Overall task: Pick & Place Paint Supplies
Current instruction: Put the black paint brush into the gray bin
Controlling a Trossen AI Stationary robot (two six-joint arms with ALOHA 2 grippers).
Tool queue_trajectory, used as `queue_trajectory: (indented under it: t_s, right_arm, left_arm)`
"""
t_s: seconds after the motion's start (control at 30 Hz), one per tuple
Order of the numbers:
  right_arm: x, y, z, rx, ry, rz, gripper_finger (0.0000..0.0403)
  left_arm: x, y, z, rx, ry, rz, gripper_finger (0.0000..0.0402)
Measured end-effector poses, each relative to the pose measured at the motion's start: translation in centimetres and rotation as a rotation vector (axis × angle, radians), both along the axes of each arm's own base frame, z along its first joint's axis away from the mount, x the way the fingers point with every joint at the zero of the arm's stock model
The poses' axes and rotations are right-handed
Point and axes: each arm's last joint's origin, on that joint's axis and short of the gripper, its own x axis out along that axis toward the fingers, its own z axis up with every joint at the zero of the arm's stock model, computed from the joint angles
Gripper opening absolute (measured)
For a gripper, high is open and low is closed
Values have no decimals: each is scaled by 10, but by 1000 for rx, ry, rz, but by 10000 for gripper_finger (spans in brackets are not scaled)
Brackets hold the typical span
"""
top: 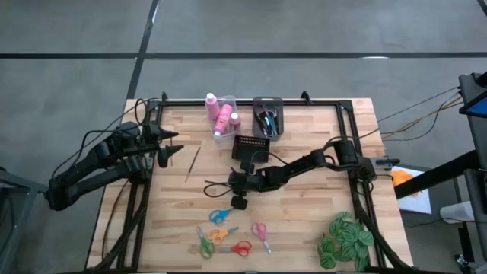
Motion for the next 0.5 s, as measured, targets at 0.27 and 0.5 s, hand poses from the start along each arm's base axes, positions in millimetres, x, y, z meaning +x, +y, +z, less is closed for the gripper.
queue_trajectory:
  t_s: [0.27,0.5]
  right_arm:
    - [0,1,-1,23,7,15,15]
    - [-1,1,1,27,1,16,16]
  left_arm:
    - [0,0,0,0,0,0,311]
    - [0,0,0,0,0,0,311]
